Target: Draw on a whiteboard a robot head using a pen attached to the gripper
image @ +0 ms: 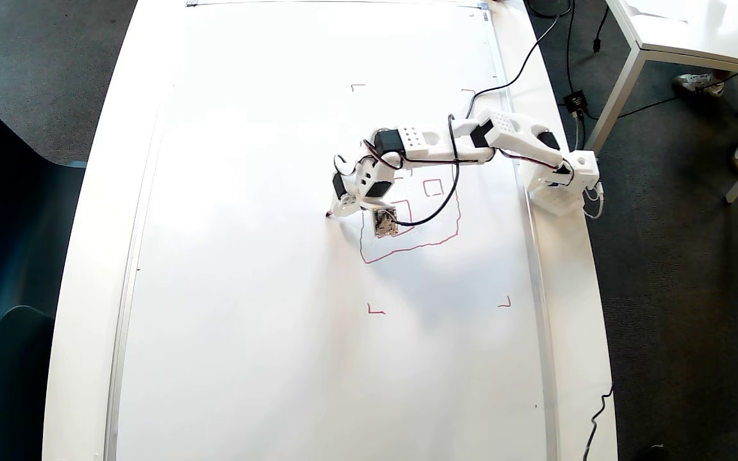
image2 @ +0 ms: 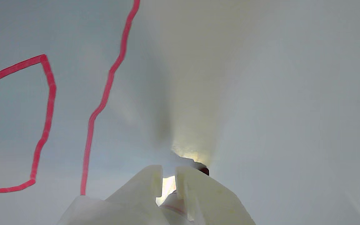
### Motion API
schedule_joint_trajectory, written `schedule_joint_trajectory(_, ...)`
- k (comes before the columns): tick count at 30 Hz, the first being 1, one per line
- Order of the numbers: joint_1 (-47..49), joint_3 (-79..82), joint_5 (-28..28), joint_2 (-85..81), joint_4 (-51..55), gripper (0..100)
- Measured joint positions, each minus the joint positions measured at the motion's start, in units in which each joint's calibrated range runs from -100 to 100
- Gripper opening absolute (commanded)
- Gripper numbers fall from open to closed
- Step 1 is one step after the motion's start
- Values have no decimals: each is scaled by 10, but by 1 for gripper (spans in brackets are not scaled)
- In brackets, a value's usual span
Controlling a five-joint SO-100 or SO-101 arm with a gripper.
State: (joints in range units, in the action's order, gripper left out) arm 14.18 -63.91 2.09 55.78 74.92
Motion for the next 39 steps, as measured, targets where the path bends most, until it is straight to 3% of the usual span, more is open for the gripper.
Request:
schedule_joint_trajectory(14,-28,5,10,4,-46,1)
schedule_joint_trajectory(26,-60,142,57,-65,-54,1)
schedule_joint_trajectory(39,-62,204,59,-113,-30,1)
